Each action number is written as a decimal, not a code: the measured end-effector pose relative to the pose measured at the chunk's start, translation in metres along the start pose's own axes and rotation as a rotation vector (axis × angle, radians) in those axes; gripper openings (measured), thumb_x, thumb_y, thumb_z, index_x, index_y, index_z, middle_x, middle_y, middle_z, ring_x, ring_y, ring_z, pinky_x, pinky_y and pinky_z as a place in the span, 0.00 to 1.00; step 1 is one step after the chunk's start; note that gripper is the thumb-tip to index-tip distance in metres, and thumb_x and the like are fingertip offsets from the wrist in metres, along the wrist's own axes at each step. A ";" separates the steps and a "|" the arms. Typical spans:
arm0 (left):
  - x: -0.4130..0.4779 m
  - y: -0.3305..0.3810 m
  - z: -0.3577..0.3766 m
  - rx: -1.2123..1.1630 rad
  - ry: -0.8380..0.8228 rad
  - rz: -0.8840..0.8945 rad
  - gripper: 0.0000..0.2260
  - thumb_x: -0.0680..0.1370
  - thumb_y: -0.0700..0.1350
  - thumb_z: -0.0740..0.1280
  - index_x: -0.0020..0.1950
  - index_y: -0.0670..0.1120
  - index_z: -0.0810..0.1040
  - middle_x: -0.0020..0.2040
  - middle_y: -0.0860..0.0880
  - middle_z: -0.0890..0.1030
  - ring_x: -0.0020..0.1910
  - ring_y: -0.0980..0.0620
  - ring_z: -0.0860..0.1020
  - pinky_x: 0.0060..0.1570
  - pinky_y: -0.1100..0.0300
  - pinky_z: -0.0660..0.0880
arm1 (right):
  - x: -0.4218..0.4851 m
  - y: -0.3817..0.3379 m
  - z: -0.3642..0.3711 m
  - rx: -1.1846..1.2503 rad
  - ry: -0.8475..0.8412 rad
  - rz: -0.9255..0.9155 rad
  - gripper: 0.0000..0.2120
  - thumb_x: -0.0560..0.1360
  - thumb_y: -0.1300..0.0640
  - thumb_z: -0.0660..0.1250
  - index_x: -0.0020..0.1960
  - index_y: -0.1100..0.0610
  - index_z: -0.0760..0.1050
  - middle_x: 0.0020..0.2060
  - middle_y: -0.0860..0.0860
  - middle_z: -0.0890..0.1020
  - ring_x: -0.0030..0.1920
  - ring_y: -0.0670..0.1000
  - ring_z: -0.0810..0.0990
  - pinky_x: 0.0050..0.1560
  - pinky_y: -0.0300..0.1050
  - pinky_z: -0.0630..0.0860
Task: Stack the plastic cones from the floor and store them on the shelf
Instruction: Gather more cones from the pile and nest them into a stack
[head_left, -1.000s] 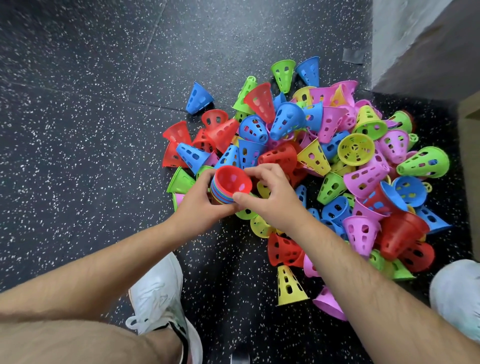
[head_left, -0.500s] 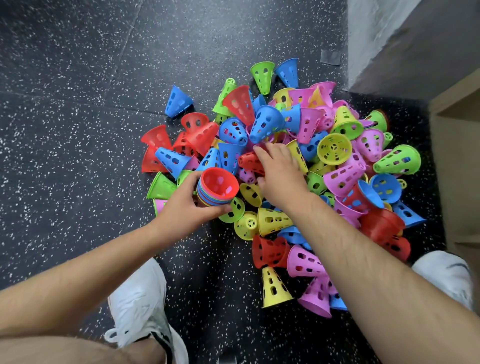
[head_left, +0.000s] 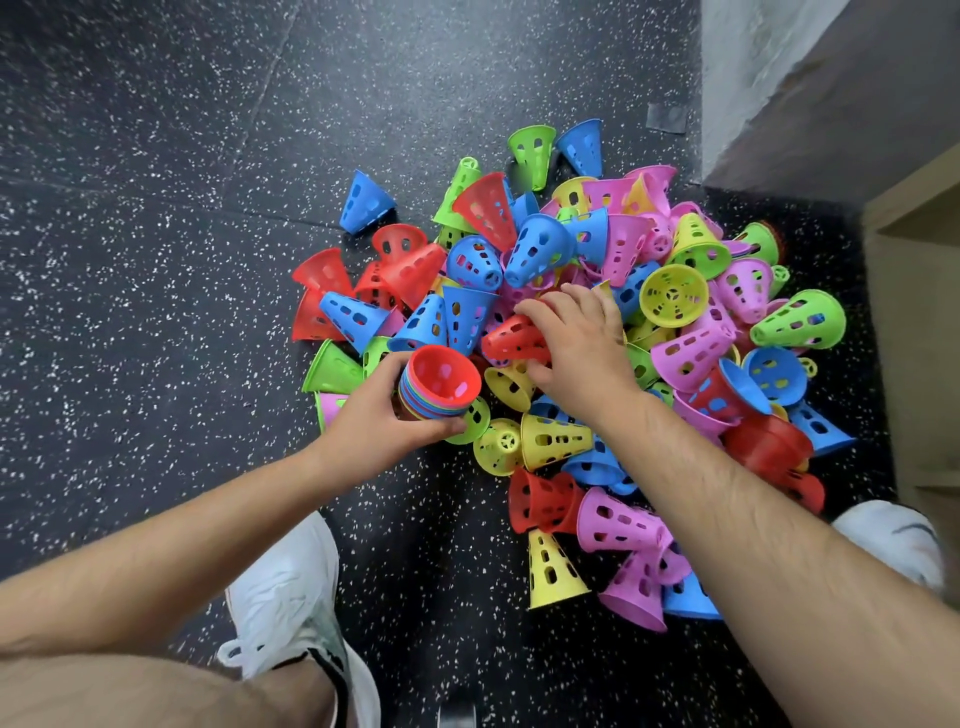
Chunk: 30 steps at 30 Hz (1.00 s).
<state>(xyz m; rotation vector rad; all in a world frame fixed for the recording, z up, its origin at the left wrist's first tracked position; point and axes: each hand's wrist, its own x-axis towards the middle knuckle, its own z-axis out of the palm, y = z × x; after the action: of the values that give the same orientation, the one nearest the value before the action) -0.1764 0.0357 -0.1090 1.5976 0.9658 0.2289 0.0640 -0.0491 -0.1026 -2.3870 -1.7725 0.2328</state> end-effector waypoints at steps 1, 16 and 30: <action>-0.002 -0.001 0.000 0.008 0.001 0.002 0.34 0.60 0.60 0.82 0.62 0.58 0.74 0.55 0.61 0.82 0.57 0.56 0.82 0.64 0.51 0.77 | -0.003 -0.003 -0.003 0.088 0.014 -0.024 0.29 0.70 0.55 0.72 0.70 0.51 0.71 0.64 0.50 0.74 0.70 0.57 0.68 0.75 0.58 0.56; -0.014 -0.002 0.016 0.112 -0.017 0.011 0.32 0.60 0.63 0.80 0.60 0.59 0.74 0.56 0.57 0.82 0.55 0.61 0.82 0.61 0.54 0.78 | -0.056 -0.061 -0.016 0.533 -0.175 -0.170 0.42 0.69 0.70 0.62 0.81 0.53 0.55 0.79 0.47 0.60 0.78 0.45 0.59 0.75 0.34 0.54; -0.038 -0.018 0.038 0.134 -0.137 -0.024 0.35 0.60 0.63 0.82 0.63 0.59 0.75 0.55 0.59 0.84 0.54 0.59 0.83 0.60 0.53 0.79 | -0.104 -0.002 0.004 0.410 -0.230 0.141 0.34 0.72 0.48 0.69 0.75 0.52 0.64 0.71 0.48 0.69 0.73 0.50 0.65 0.74 0.53 0.64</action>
<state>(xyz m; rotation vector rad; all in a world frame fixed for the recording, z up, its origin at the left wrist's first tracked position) -0.1852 -0.0188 -0.1218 1.6994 0.9088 0.0377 0.0319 -0.1484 -0.1026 -2.2506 -1.4583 0.8319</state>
